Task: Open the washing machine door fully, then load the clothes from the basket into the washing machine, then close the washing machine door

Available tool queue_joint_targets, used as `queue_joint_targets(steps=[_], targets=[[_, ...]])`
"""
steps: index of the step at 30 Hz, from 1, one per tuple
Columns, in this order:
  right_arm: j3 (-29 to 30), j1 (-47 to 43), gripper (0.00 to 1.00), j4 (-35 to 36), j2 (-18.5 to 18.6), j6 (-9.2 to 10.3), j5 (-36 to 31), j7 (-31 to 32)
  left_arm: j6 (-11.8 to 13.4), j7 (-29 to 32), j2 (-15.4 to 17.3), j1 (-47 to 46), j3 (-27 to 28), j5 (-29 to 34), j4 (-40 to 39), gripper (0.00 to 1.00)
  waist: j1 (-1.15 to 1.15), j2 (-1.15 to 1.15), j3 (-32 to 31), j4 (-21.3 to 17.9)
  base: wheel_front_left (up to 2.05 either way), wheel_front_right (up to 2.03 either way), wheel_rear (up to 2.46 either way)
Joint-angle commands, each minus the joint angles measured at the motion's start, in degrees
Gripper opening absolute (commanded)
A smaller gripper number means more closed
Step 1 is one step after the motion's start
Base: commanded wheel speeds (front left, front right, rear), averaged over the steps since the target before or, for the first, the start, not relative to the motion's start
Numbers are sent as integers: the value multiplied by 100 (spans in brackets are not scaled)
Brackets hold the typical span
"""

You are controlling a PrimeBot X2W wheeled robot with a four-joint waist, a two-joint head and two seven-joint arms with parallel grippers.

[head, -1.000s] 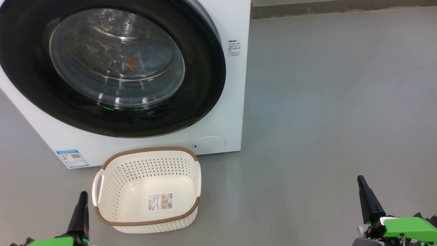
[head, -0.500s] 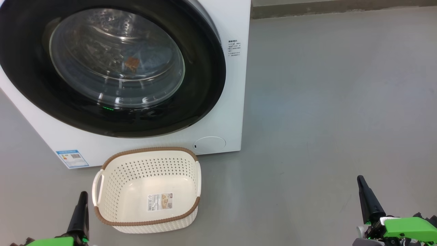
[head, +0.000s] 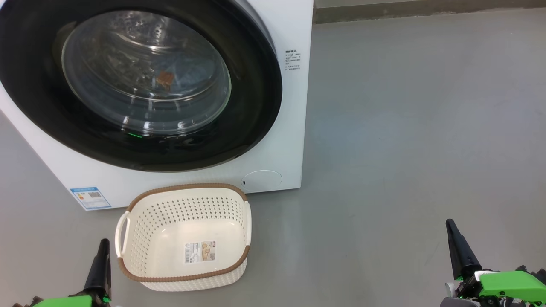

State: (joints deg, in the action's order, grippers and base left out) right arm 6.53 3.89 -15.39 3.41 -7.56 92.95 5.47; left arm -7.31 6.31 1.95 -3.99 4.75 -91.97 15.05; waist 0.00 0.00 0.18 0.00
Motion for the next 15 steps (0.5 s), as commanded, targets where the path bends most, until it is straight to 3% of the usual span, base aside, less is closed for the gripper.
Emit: queue_joint_targets(steps=[1, 15], targets=[[-92, 221, 0, 141, 14, 8, -3, 29, -18, 21, 94, -220, 181, -15, -102, 0, 0, 0, 0, 0, 0, 0, 0], [-76, 223, 0, 140, 2, 8, -17, 42, -18, 22, 94, -220, 182, -15, -101, 0, 0, 0, 0, 0, 0, 0, 0]])
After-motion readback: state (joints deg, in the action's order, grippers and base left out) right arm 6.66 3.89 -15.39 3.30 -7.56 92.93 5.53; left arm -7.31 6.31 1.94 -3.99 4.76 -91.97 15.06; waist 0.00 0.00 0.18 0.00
